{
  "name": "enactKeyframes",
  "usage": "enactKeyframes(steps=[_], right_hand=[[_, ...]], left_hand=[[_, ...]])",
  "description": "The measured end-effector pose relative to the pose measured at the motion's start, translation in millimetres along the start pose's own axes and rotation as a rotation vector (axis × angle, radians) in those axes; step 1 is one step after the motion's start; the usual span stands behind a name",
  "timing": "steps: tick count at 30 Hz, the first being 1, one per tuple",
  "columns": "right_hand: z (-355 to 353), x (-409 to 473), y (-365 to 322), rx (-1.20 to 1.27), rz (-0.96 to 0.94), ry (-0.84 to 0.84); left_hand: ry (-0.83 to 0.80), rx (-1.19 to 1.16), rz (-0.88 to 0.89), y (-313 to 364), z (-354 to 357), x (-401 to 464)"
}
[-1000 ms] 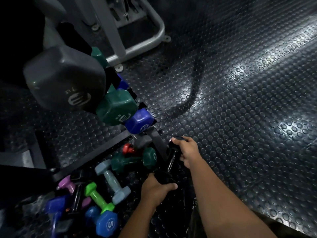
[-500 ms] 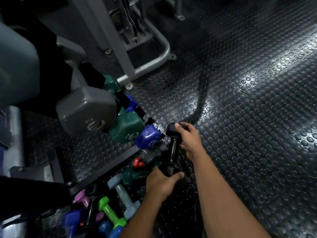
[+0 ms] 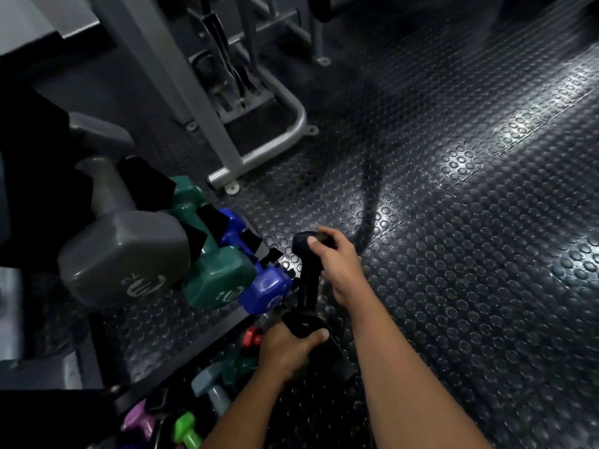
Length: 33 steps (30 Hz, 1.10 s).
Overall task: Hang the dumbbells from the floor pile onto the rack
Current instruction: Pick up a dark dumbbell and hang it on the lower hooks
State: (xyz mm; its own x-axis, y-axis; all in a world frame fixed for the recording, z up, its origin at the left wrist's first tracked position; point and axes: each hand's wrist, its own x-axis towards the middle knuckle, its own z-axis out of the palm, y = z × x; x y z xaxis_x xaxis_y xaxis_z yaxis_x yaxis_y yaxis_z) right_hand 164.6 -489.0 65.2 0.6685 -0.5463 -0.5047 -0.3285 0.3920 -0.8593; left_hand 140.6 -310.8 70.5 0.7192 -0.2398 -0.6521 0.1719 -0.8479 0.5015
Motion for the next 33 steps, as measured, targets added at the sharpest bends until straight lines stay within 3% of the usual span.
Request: enactKeyframes(steps=[11,15,20,25,33], right_hand=[[18.0,18.3,-15.2,-0.214,-0.082,-0.034],[28.1,30.0,-26.1,-0.204,-0.037,-0.06],[43.6,44.5,-29.8,-0.239,-0.026,-0.126],[60.8,58.3,-21.2,-0.377,-0.08,-0.125],[68.2,60.5,-16.2,-0.605,-0.147,-0.191]], left_hand=[[-0.063,-0.017,-0.021,3.1,-3.8,29.2],[-0.087,-0.167,-0.04,5.2,-1.9,35.6],[-0.031,-0.607,-0.162,-2.8,2.3,45.0],[-0.05,-0.855,-0.182,-8.2,-1.4,58.5],[-0.001,-0.861,-0.139,-10.9,2.6,64.8]])
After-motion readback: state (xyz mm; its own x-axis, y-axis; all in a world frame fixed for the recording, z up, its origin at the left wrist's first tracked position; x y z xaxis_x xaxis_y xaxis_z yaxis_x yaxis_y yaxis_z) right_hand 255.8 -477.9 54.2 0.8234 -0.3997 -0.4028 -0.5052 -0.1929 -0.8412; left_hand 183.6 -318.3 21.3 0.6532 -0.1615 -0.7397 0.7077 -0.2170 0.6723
